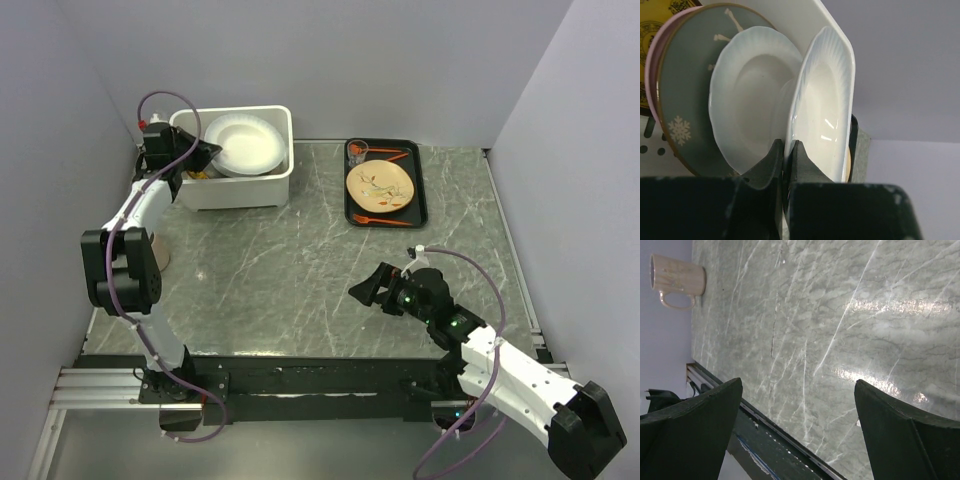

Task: Place the plates into the plastic bin on the countertop
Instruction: Place the plate in the plastic bin, then reset both arms

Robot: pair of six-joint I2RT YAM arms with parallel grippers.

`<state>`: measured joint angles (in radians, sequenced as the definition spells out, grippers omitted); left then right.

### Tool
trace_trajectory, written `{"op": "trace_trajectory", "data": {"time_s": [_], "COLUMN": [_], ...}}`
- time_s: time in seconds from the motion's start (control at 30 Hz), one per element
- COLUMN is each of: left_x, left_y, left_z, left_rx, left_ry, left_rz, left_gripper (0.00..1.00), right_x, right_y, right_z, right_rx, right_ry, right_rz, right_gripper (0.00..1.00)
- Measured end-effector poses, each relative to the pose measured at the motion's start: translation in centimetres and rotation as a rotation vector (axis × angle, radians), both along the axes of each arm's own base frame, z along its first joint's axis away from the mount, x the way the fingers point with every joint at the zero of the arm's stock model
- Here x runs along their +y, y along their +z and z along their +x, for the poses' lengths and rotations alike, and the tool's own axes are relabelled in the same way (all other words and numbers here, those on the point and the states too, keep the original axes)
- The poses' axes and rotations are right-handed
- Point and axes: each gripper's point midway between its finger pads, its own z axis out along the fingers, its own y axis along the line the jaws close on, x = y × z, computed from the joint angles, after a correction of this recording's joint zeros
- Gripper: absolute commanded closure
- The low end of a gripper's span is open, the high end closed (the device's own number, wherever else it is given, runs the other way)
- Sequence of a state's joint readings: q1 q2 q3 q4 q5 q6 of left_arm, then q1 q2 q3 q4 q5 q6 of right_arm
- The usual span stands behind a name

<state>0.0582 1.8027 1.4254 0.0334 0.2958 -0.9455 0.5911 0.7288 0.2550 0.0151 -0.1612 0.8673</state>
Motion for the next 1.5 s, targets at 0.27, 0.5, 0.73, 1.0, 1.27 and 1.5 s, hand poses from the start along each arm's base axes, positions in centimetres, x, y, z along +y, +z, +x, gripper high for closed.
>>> {"op": "trace_trajectory", "data": {"time_s": [0.27, 0.5, 0.73, 1.0, 1.27, 1.5], "left_x": [0.5, 0.2, 0.9, 1.7, 2.4, -0.5], "left_y": [-2.3, -3.7, -3.4, -2.3, 3.0, 9.5], "left_z": [1.7, 2.7, 2.9, 2.4, -1.4, -6.2], "left_rx": [0.035, 0.050, 0.035, 0.014, -0.102, -0.288], "left_ry": [-0.004, -0.025, -0.007, 0.030, 0.081, 0.034], "left_rz": [-0.024, -0.078, -0.071, -0.034, 0.017, 0.087], "left_gripper": [0.92, 0.77, 0.43, 0.05, 0.01, 0.01], "right_x": [0.1, 0.0, 0.0, 0.0, 0.0, 0.0], "right_y": [-0.2, -0.5, -0.7, -0.7, -0.9, -1.8], "right_z": [-0.1, -0.1, -0.1, -0.1, -0.2, 0.1], "right_rx": [0.007, 0.018, 0.024, 0.022, 0.022, 0.052], "right_ry": [0.006, 0.006, 0.007, 0.009, 0.014, 0.020], "right_rz": [-0.003, -0.011, -0.014, -0.017, -0.028, -0.077], "right_gripper": [0.00, 0.00, 0.00, 0.00, 0.00, 0.00]}}
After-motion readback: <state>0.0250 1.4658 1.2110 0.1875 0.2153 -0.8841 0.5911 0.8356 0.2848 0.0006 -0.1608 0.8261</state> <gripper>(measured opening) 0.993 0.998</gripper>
